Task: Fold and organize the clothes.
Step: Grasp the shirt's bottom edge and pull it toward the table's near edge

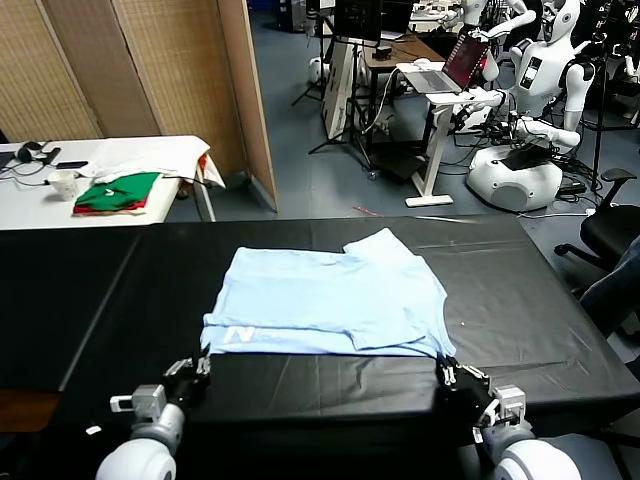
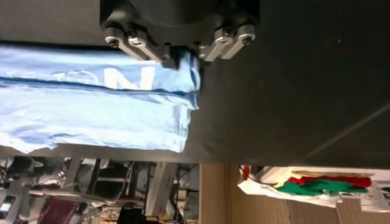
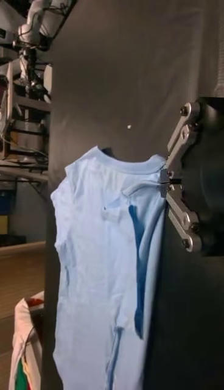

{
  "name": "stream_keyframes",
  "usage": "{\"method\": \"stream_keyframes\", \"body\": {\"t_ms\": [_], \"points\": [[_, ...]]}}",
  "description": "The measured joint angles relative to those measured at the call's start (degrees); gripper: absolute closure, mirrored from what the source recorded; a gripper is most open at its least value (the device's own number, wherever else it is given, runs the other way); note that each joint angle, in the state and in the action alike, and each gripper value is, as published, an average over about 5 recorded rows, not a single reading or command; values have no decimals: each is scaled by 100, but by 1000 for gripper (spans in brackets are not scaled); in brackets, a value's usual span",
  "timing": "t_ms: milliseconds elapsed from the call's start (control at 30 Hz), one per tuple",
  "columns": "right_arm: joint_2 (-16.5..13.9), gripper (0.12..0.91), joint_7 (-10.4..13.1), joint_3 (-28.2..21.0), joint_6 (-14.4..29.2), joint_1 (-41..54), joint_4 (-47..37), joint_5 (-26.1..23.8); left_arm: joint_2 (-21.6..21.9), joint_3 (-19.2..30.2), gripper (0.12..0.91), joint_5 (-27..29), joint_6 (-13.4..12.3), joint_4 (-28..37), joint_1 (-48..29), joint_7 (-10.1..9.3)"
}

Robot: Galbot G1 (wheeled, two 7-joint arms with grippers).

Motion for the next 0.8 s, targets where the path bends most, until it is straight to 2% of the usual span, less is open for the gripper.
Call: {"method": "stream_keyframes", "body": {"t_ms": [300, 367, 467, 533, 667, 733, 800], "points": [[0, 881, 72, -2, -228, -382, 545, -211, 74, -222, 880, 441, 147, -585, 853, -85], [-8, 848, 69, 18, -260, -424, 622, -220, 38, -242, 880, 474, 184, -705, 1043, -101], [-35, 704, 56, 75, -341, -499, 747, -224, -22, -251, 846, 508, 223, -865, 1303, -128], [-55, 572, 55, 117, -411, -553, 854, -224, -62, -253, 756, 529, 247, -959, 1442, -159], [-80, 326, 44, 205, -493, -628, 1096, -203, -144, -273, 475, 525, 348, -1128, 1633, -298], [-98, 216, 12, 258, -456, -603, 1189, -118, -185, -286, 362, 493, 433, -1215, 1706, -408], [-127, 156, -21, 305, -376, -497, 1235, -1, -226, -294, 235, 454, 552, -1307, 1745, -536]]}}
